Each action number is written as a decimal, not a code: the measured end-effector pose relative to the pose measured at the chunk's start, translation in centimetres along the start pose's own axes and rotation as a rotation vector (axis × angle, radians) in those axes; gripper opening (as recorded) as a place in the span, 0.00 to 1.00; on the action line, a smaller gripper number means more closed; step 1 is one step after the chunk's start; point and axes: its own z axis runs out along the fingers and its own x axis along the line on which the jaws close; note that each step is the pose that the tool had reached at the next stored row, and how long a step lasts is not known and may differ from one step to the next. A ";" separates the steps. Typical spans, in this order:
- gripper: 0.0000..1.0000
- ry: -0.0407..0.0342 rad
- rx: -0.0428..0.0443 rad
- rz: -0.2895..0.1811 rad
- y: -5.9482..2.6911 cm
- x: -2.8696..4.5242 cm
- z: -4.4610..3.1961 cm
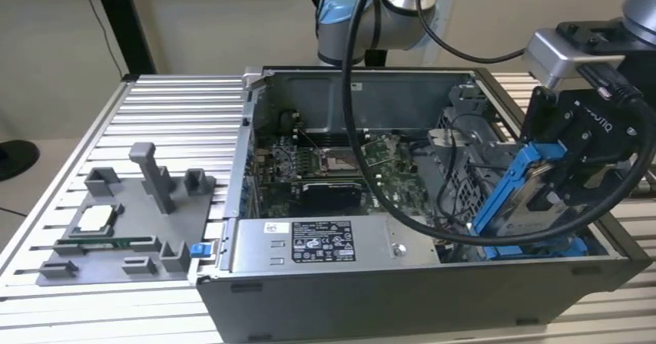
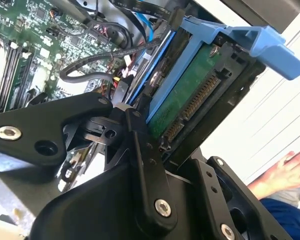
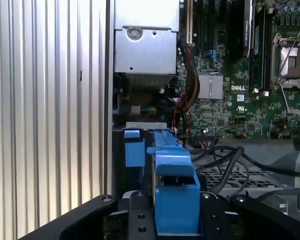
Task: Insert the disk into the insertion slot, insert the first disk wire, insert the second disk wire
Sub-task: 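Insert the disk into the insertion slot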
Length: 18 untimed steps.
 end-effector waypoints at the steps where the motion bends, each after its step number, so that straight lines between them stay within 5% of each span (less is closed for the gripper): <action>1: 0.00 0.0000 0.0000 0.000 -0.01 0.01 0.19; 9: 0.00 0.0000 0.0000 0.000 -0.07 0.10 1.58; 18: 0.00 -0.0001 0.0000 0.000 -0.07 0.10 1.63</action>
